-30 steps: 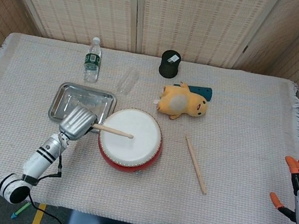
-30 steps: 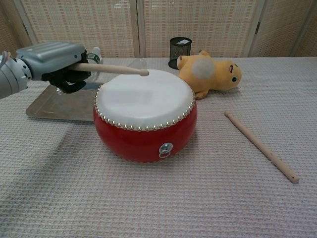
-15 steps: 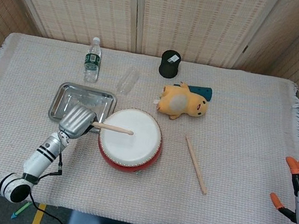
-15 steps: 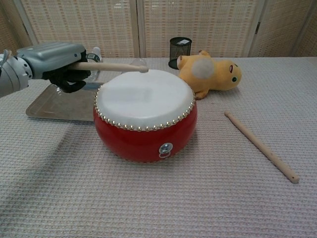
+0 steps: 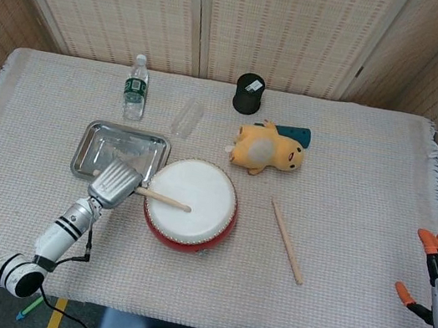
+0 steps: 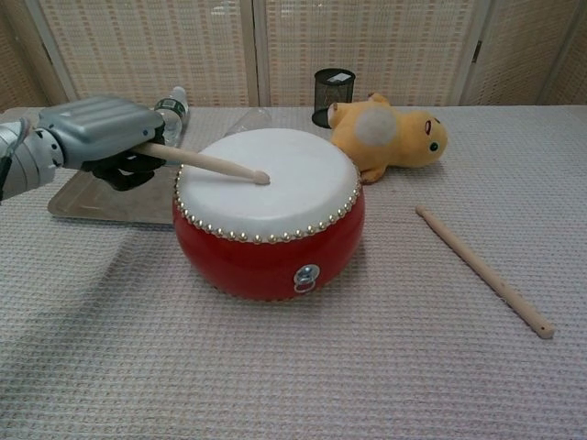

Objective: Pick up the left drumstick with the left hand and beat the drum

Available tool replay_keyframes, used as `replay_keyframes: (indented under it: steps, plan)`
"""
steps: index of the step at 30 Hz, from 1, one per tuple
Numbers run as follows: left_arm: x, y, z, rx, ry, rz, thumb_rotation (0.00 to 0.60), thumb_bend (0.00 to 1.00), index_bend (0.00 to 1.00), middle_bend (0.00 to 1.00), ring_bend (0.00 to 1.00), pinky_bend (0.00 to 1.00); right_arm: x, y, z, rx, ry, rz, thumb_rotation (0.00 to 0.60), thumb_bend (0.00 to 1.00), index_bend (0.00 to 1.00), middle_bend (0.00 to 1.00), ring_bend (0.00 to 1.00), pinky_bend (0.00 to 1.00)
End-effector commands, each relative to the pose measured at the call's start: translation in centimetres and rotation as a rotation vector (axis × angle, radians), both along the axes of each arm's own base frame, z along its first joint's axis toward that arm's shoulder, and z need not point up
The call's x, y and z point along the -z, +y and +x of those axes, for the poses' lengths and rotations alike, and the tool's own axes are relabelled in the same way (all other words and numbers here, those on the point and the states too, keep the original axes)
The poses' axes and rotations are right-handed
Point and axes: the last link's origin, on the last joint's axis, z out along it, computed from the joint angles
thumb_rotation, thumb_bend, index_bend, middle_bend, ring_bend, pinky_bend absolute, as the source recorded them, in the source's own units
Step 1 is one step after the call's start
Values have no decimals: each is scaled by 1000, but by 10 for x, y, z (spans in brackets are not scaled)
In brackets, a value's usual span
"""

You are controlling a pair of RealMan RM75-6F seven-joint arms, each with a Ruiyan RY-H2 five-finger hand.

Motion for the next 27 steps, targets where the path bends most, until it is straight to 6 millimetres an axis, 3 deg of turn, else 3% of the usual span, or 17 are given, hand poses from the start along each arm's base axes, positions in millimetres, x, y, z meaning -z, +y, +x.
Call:
replay_keyframes:
  steps: [1,5,12,15,19,24,27]
  plan:
    - [-13,-1,9,-121,-309,-52,600,770,1000,1000,975,1000,0,0,0,2,0,-2,600,210,0,120,0,1]
    - [-17,3,6,-94,-268,-44,600,770,1000,1000,975,1000,0,0,-1,3,0,-1,600,210,0,120,0,1]
    - [7,3,-6,4,27,-19,600,770,1000,1000,966,1000,1,-1,-2,7,0,1,600,210,0,120,0,1]
    - [9,2,-6,24,74,-1,600,769,1000,1000,964,1000,0,-1,-2,9,1,-1,600,210,0,120,0,1]
    - [-1,0,0,20,-5,33,600,769,999,1000,958,1000,0,0,-3,9,-3,-2,600,210,0,120,0,1]
    - [-19,0,11,-93,-311,18,600,768,996,1000,959,1000,0,0,-3,10,-4,-5,600,210,0,120,0,1]
    - [-21,5,8,-106,-293,-4,600,767,995,1000,959,1000,-1,1,-4,12,-4,-6,600,210,0,120,0,1]
